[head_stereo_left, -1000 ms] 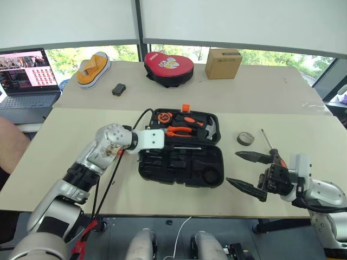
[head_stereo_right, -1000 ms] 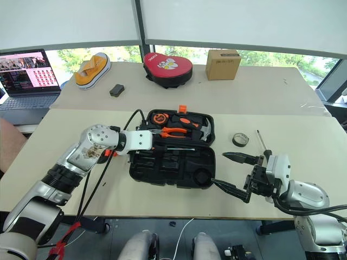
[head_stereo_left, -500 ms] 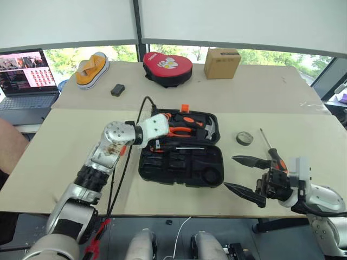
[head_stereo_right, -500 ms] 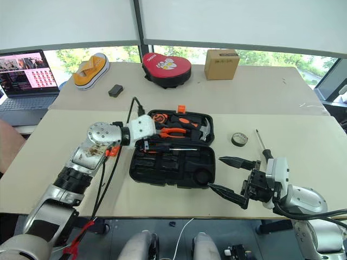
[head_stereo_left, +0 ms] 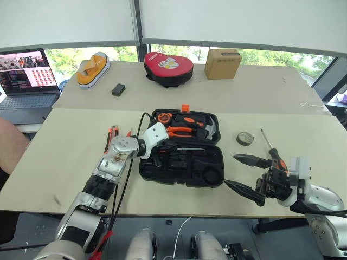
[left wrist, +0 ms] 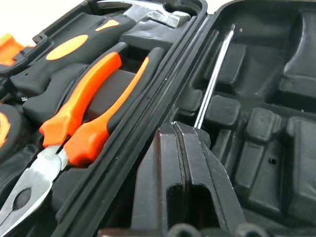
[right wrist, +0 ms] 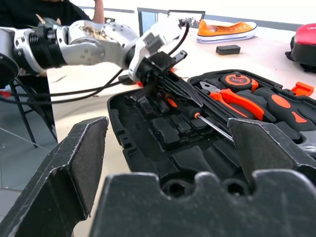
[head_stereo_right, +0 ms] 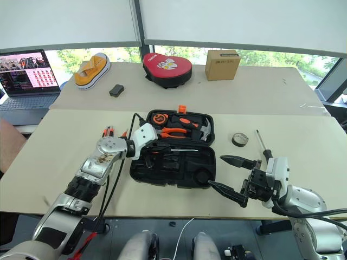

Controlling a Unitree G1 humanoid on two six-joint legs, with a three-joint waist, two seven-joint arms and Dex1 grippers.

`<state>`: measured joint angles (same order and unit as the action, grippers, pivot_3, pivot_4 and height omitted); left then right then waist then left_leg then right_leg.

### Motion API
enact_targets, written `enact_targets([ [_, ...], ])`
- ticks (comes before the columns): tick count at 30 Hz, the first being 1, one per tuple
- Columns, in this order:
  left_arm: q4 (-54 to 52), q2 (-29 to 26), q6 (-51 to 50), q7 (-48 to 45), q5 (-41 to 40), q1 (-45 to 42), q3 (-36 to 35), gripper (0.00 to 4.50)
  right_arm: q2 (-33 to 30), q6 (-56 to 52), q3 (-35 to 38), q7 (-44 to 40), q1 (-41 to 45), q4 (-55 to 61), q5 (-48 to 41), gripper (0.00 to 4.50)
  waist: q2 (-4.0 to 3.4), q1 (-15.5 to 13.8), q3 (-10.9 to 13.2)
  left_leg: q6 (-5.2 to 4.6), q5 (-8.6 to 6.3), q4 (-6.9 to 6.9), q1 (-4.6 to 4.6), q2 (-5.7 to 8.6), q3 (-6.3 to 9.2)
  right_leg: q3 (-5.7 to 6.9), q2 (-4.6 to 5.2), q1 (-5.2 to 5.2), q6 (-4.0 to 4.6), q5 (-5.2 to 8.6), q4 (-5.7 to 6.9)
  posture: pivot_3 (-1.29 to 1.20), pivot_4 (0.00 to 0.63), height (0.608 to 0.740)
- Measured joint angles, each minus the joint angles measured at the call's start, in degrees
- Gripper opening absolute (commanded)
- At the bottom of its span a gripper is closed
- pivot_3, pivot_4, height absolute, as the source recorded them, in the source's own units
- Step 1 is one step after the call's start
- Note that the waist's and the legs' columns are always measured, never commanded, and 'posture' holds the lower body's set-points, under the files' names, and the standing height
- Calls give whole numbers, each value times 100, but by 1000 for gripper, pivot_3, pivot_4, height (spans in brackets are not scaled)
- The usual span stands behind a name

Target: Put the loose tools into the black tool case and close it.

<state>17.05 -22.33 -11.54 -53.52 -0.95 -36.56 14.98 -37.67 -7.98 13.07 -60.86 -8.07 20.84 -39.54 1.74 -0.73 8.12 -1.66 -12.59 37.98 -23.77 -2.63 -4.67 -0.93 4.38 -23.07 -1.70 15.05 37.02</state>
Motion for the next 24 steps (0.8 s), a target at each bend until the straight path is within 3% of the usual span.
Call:
enact_targets([
  [7, 77, 72, -81, 43, 116, -39, 98, 31, 73, 0, 4, 226, -49, -74, 143, 4500, 0, -13, -13, 0, 0, 0, 17, 1, -2, 1, 1, 17, 0, 0, -2, 0, 150, 740],
  [10, 139, 241, 48, 68, -147, 102, -185, 759, 324, 3, 230, 654, -81, -152, 241, 4500, -2, -17, -13, -1, -2, -1, 36, -1, 0, 4, 5, 39, 0, 1, -7, 0, 150, 740],
  [13, 56, 337, 482, -149, -819, 425, -668, 1828, 374, 9, 761, 1154, -341, -257, 412, 4500, 5, -7, -9, -1, -2, 0, 0, -3, 5, 2, 6, 2, 1, 0, -3, 0, 150, 740],
  [16, -418, -51, 1314, -645, -1612, 624, -1553, 2951, 375, 170, 1398, 1219, -1053, -536, 527, 4500, 4, -3, -9, -1, -1, -4, -7, -12, 4, 4, -2, -6, 4, 0, -3, 0, 150, 740],
  [17, -634, -242, 1341, -789, -1830, 678, -1771, 3103, 418, 246, 1538, 1217, -1204, -650, 569, 4500, -1, 5, -12, -1, -1, -6, -3, -12, 3, 2, -1, -5, 5, 0, -2, 0, 150, 740],
  [18, -868, -473, 1251, -968, -2049, 796, -1922, 3669, 499, 354, 1687, 1226, -1370, -772, 619, 4500, -15, 18, -20, -2, -2, -7, 5, -12, 0, -5, 0, 1, 4, 1, -3, 0, 150, 740],
  [20, -1247, -953, 1103, -1484, -2435, 1268, -2083, 4282, 666, 580, 1940, 1256, -1698, -1051, 711, 4500, -37, 52, -32, -3, -4, -15, 29, -12, -11, -16, 6, 14, 3, 3, -6, 0, 150, 740],
  [24, -1418, -1629, 879, -2262, -2885, 2148, -2379, 4405, 875, 763, 2202, 1444, -2231, -1399, 988, 4500, -40, 72, -29, -1, -5, -19, 52, -23, -12, -10, 5, 32, 15, 11, -8, 0, 150, 740],
])
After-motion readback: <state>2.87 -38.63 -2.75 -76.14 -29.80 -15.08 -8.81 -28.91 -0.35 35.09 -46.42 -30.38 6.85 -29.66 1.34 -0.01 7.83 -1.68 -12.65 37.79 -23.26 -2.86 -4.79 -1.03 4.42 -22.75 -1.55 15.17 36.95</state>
